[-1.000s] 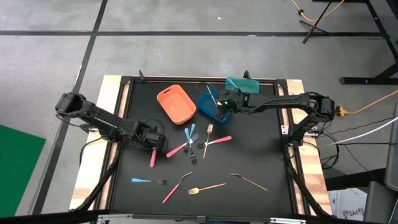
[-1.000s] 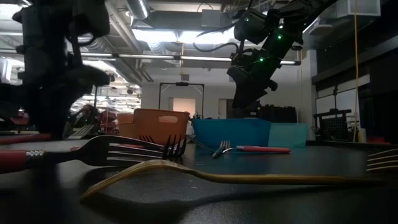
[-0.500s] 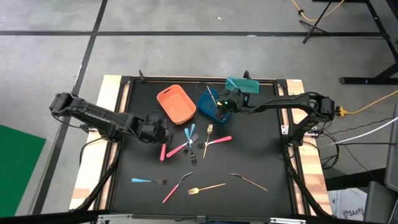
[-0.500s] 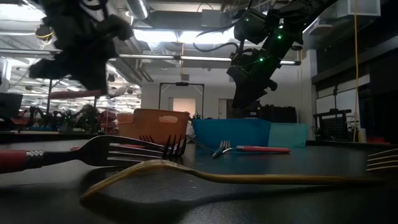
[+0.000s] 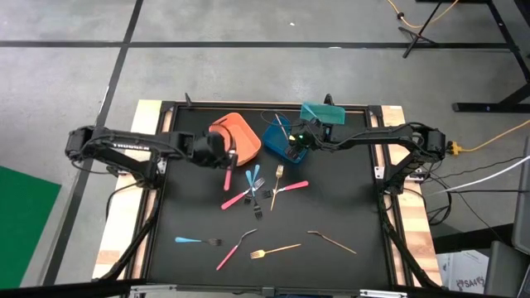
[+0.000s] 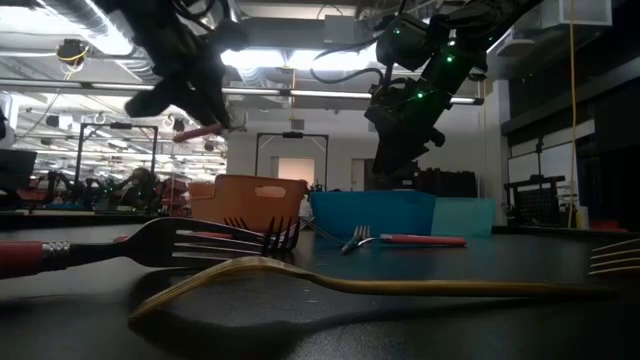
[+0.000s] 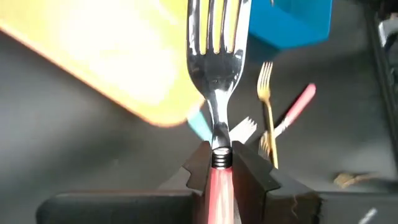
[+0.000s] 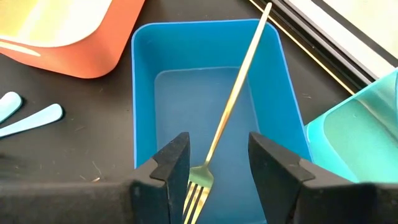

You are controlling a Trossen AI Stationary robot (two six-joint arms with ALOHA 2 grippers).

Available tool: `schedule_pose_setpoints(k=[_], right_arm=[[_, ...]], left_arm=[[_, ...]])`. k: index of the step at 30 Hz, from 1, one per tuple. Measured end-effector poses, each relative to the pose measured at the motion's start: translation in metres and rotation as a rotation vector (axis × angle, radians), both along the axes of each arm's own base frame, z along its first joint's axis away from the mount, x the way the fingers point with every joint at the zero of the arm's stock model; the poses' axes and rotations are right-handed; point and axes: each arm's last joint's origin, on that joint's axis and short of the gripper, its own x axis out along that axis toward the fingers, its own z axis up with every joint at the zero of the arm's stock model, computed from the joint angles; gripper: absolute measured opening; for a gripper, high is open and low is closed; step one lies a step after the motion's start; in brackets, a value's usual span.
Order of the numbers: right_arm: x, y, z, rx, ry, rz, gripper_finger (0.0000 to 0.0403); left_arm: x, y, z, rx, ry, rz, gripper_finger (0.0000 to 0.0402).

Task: Sort silverware by color (type)
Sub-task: Put the pink fork into the orange bin

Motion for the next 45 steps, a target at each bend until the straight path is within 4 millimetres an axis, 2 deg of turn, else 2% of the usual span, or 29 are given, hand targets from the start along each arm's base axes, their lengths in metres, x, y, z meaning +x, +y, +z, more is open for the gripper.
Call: schedule_pose_setpoints(k=[13, 20, 32, 45], right_arm=[[0.000, 0.000, 0.000, 0.000, 0.000, 0.000, 0.0154], [0.000, 0.000, 0.000, 0.000, 0.000, 0.000, 0.0154], [0.000, 0.000, 0.000, 0.000, 0.000, 0.000, 0.0154], [0.000, 0.000, 0.000, 0.000, 0.000, 0.000, 0.0154]], left_arm=[[-0.010, 0.062, 0.005, 0.093, -0.033, 0.093, 0.0039], [-0.012, 0.081, -0.003, -0.015, -0.039, 0.083, 0.0039], [-0.011, 0.115, -0.037, -0.307, -0.030, 0.051, 0.0040], [-0.017, 0.144, -0.067, -0.544, -0.044, 0.121, 0.0042]])
